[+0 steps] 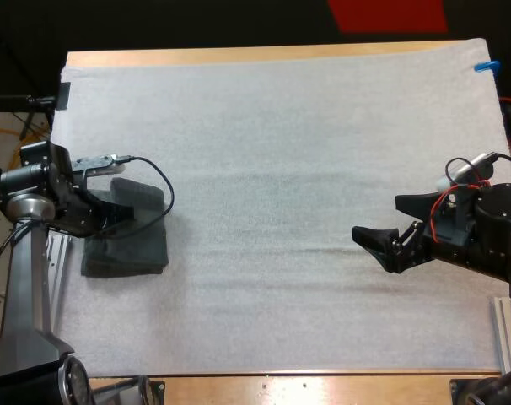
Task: Pick towel from pile fold and stack
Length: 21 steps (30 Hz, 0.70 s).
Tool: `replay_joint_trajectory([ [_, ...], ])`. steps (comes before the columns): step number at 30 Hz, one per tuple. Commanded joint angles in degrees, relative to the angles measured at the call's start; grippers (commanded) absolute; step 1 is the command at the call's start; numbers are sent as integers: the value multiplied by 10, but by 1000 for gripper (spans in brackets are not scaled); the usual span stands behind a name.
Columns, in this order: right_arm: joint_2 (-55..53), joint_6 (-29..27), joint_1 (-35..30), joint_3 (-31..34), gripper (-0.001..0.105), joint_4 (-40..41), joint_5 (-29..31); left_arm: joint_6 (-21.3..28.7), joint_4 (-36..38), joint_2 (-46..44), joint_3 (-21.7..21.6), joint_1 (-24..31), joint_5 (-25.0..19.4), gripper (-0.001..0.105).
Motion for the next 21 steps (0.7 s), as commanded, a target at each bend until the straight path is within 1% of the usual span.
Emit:
replay_joint_trajectory([
  [1,0,-3,1,-3,90,-8,-8,9,-8,-1,1,1,-10,0],
  [4,0,3,1,-3,90,-8,-8,31,-13,-1,3,2,-28,1],
  [6,0,10,1,-3,90,-8,-8,36,-14,-1,3,2,-43,6],
  [8,0,10,1,-3,90,-8,-8,36,-14,-1,3,2,-61,14],
  [9,0,10,1,-3,90,-8,-14,39,-14,-1,3,2,-67,19],
  [10,0,10,1,-3,90,-8,-17,40,-14,-1,3,2,-68,21],
  [12,0,10,1,-3,90,-8,-33,40,-14,-1,3,2,-81,32],
  [14,0,10,1,-3,90,-8,-35,40,-14,-1,3,2,-91,39],
  [17,0,10,1,-3,90,-8,-35,40,-14,-1,3,2,-108,41],
  [21,0,10,1,-3,90,-8,-35,40,-11,-4,-1,2,-151,41],
])
